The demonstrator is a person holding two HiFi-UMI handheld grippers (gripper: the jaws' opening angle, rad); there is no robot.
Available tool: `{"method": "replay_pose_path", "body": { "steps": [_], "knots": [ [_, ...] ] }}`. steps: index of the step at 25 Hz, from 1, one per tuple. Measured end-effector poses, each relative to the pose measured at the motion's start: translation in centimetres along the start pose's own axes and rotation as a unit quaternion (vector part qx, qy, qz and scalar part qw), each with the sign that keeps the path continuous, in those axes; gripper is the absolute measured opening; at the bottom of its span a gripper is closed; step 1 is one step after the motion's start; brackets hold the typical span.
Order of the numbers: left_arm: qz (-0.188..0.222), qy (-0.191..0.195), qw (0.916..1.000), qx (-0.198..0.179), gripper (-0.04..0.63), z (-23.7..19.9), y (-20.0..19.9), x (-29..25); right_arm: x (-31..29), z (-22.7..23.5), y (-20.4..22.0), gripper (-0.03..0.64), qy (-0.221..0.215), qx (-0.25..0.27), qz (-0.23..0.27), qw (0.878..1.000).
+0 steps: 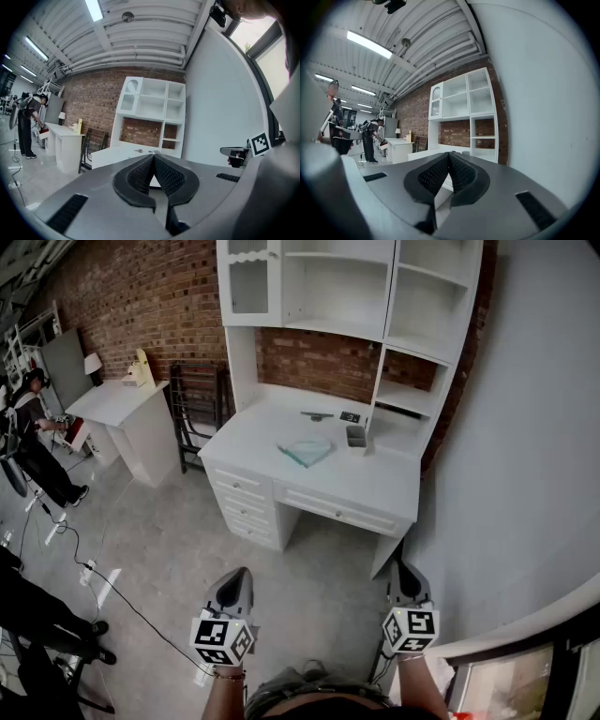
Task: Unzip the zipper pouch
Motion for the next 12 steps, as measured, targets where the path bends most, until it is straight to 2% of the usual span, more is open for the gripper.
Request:
{"method": "replay_pose_path", "body": {
  "steps": [12],
  "knots": [
    [0.000, 0.009, 0.9999, -0.005, 0.002, 0.29, -0.26, -0.52, -0.02, 0.17, 0.07, 0.002, 0.004, 0.000, -0.004, 1.000]
  ]
}}
Point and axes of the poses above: the fingertips, and each gripper's own axes: x backward along the fingers, z to its right, y out of its underside, the point moved 1 cm from there along x, backward along the fingers, and after that the axes turned 15 degrees about -x, right-handed, at the moved point
